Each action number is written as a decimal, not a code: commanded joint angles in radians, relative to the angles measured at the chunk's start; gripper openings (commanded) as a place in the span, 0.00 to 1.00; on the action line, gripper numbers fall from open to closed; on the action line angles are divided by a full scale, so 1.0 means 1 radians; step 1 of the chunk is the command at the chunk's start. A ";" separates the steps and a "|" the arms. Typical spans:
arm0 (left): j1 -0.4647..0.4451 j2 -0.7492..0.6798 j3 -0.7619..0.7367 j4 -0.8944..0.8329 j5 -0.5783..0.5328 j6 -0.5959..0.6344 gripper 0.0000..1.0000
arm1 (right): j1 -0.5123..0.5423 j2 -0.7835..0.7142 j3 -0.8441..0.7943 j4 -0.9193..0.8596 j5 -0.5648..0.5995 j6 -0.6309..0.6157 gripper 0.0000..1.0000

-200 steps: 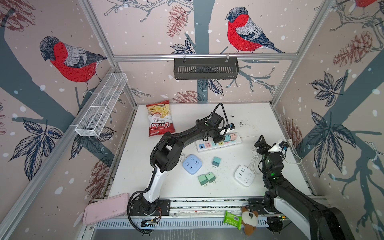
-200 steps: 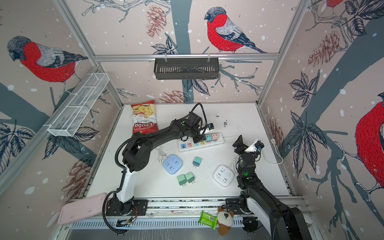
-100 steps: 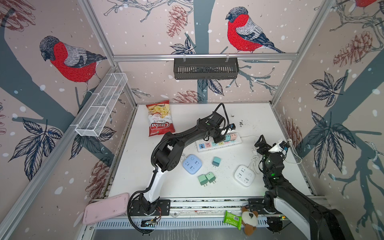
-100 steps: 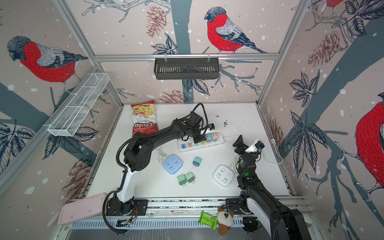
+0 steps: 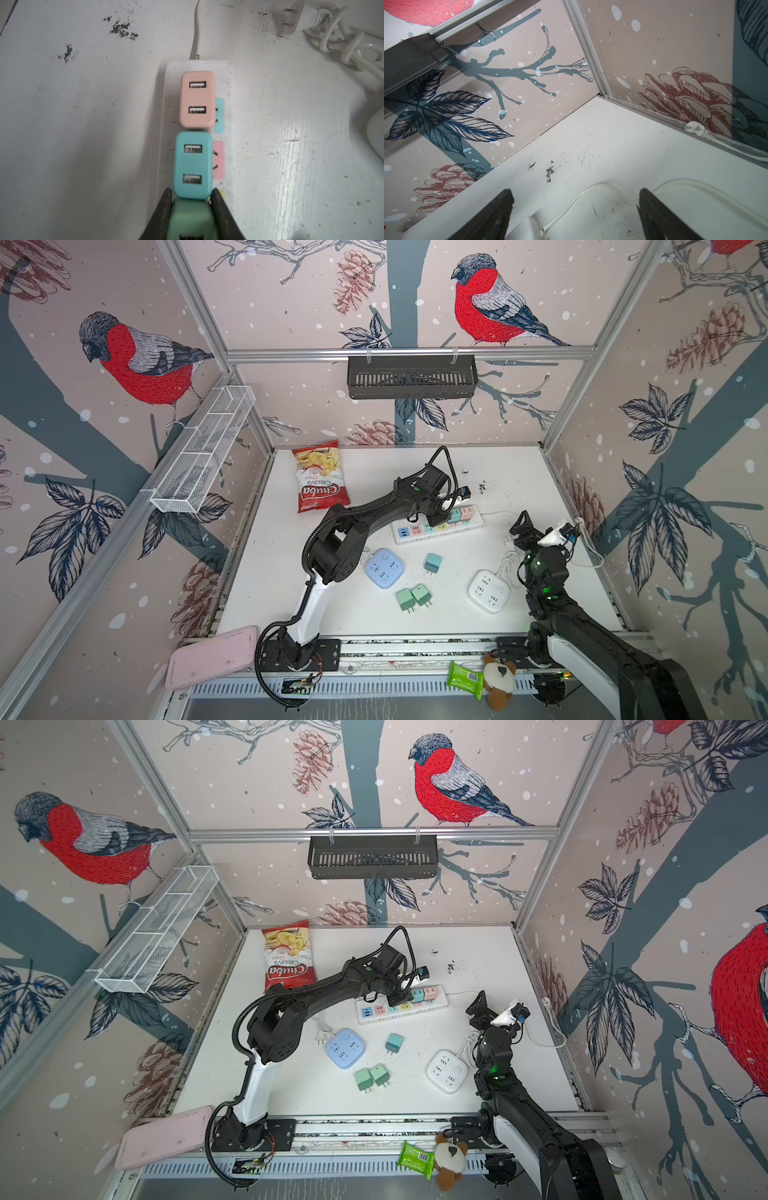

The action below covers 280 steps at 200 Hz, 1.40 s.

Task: Insert the plug
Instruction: 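Lower and press the light-green adapter into the socket beside the teal adapter, then open the left gripper and lift it away from the power strip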

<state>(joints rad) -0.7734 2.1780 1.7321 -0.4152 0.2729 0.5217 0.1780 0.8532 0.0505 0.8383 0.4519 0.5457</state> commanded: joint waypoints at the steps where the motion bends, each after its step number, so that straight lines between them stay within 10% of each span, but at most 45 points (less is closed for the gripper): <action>1: 0.000 0.012 -0.023 -0.091 0.026 -0.001 0.00 | 0.000 0.000 0.010 0.007 -0.003 -0.003 0.94; 280: 0.037 -0.100 -0.244 0.075 0.031 -0.006 0.00 | -0.006 -0.023 -0.004 0.009 -0.007 0.003 0.94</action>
<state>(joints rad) -0.7372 2.1063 1.5436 -0.3035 0.3592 0.4957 0.1734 0.8398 0.0433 0.8383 0.4477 0.5491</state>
